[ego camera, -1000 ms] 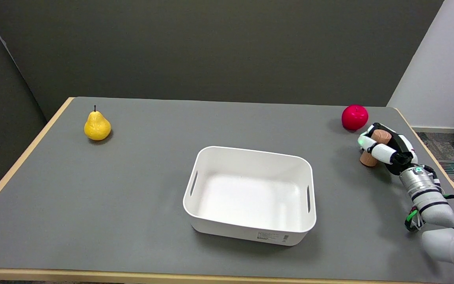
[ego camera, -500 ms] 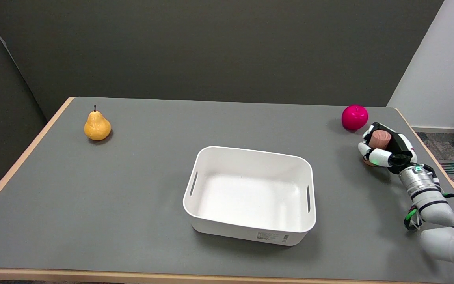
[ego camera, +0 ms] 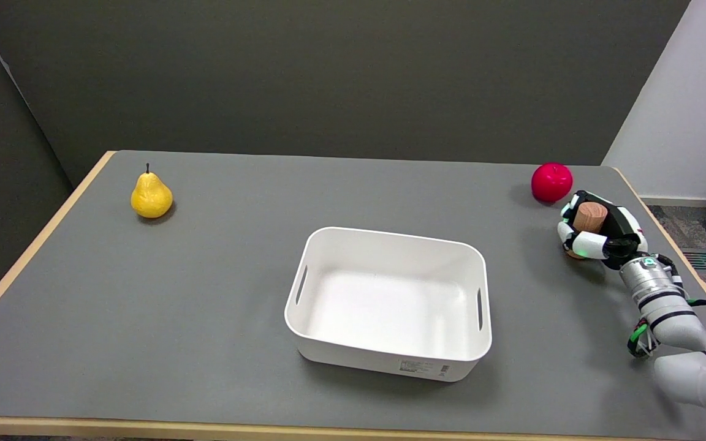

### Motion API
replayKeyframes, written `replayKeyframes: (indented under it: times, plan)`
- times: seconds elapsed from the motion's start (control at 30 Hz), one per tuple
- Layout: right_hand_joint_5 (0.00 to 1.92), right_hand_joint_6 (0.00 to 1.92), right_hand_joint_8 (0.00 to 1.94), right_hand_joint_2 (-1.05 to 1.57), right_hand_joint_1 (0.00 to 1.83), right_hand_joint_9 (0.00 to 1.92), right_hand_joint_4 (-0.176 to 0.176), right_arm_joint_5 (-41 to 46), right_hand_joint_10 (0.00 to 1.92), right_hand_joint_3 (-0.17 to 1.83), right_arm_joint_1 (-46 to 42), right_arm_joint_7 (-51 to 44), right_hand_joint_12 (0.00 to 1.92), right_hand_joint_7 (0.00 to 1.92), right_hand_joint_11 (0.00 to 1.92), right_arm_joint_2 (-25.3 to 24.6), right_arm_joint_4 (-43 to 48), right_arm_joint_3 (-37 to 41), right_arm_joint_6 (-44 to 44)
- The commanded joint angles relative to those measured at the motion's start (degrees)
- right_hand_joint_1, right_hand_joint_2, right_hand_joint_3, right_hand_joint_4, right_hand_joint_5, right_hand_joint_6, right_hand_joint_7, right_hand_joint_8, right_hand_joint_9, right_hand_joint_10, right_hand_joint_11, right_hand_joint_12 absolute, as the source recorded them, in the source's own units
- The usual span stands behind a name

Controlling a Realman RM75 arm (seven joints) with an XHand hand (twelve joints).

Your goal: Pick up the wooden cylinder.

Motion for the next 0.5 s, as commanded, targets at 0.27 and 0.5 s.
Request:
replayKeyframes:
  times: [0.27,0.5]
  plan:
    - [0.63,1.92,1.59,0.73,1.68,0.85,-0.046,-1.2,1.8,0.96,1.5,-0.1,1.92,0.76,0.58,-0.1,-0.6,0.2,4.2]
    - [0.64,1.92,1.59,0.71,1.68,0.87,-0.045,-2.0,1.8,0.98,2.6,-0.1,1.92,0.77,0.6,0.1,-0.2,0.5,5.9]
